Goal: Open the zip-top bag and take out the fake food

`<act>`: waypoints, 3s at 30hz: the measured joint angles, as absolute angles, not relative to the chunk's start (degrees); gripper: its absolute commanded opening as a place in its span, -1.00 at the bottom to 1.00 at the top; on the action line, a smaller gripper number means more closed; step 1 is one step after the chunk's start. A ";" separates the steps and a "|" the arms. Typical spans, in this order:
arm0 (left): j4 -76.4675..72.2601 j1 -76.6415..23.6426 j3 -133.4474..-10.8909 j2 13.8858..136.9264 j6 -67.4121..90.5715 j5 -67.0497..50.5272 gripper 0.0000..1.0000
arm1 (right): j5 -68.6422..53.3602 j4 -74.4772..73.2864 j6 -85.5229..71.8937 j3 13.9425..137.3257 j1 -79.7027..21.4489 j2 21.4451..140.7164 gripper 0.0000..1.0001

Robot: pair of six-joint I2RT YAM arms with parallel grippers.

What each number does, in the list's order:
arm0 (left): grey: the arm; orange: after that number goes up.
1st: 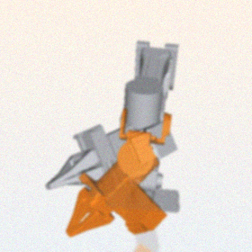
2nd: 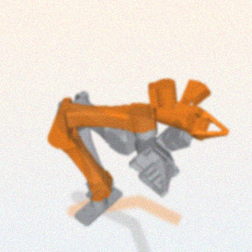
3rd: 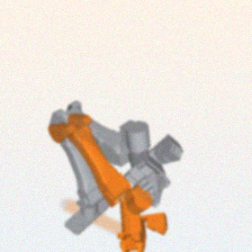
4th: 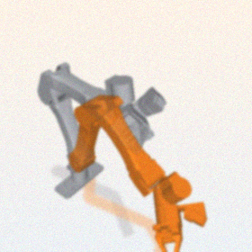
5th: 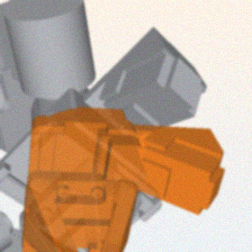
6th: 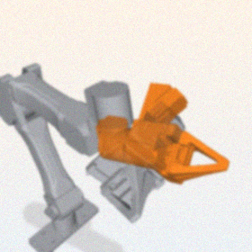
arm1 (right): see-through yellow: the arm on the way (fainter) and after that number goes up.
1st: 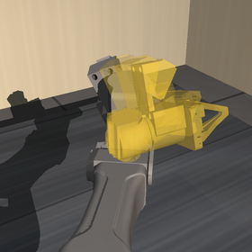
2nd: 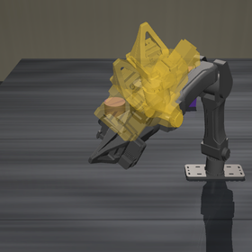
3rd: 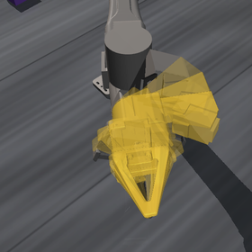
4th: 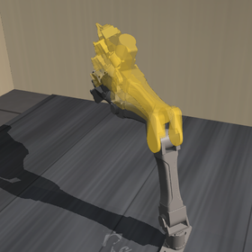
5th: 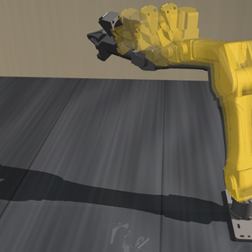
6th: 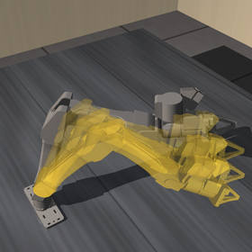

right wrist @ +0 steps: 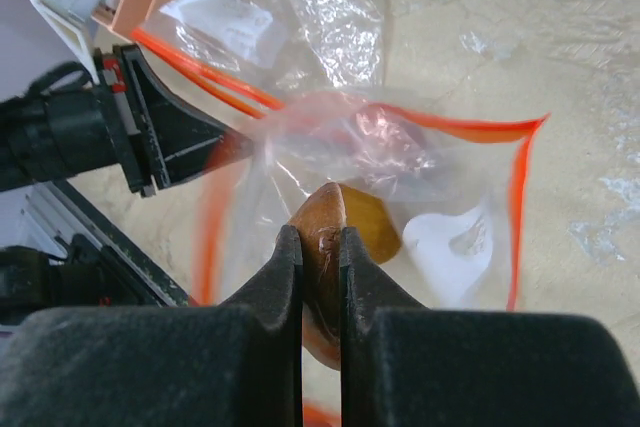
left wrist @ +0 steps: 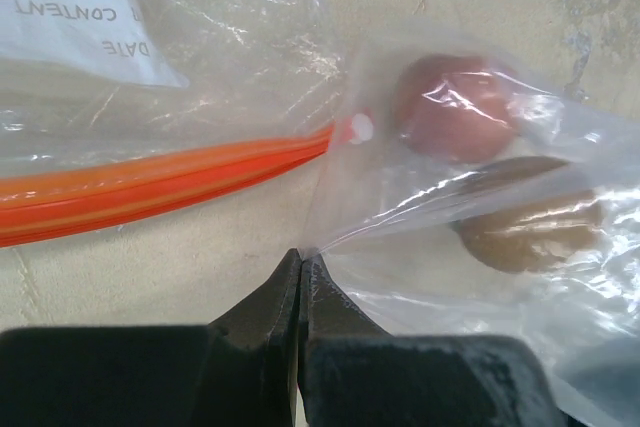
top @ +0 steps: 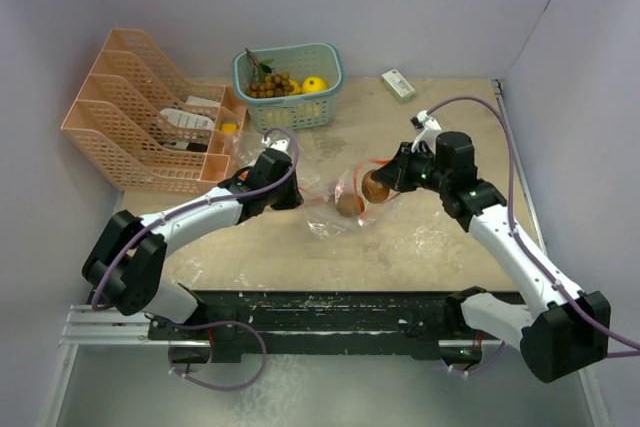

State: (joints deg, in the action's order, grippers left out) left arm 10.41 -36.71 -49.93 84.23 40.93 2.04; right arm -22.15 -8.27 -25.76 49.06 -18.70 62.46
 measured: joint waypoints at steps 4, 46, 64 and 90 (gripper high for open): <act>10.50 -36.40 -49.93 84.29 40.86 2.35 -1.00 | -21.82 -7.92 -26.87 50.94 -17.41 61.76 -1.00; 13.08 -36.38 -50.02 84.38 39.40 0.84 -1.00 | -19.25 -5.17 -22.26 137.97 -22.41 137.62 0.36; 13.45 -36.38 -51.24 84.18 39.38 1.37 -1.00 | -16.71 0.89 -19.35 79.35 -19.97 83.42 -0.92; 11.73 -36.38 -47.88 78.96 40.05 0.05 -1.00 | -25.41 -6.57 -32.95 34.04 -13.39 63.59 -0.81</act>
State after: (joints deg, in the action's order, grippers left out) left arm 11.73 -36.38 -47.88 78.96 40.05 0.05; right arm -25.41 -6.57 -32.95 34.04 -13.39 63.59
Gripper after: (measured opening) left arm 0.004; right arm 0.069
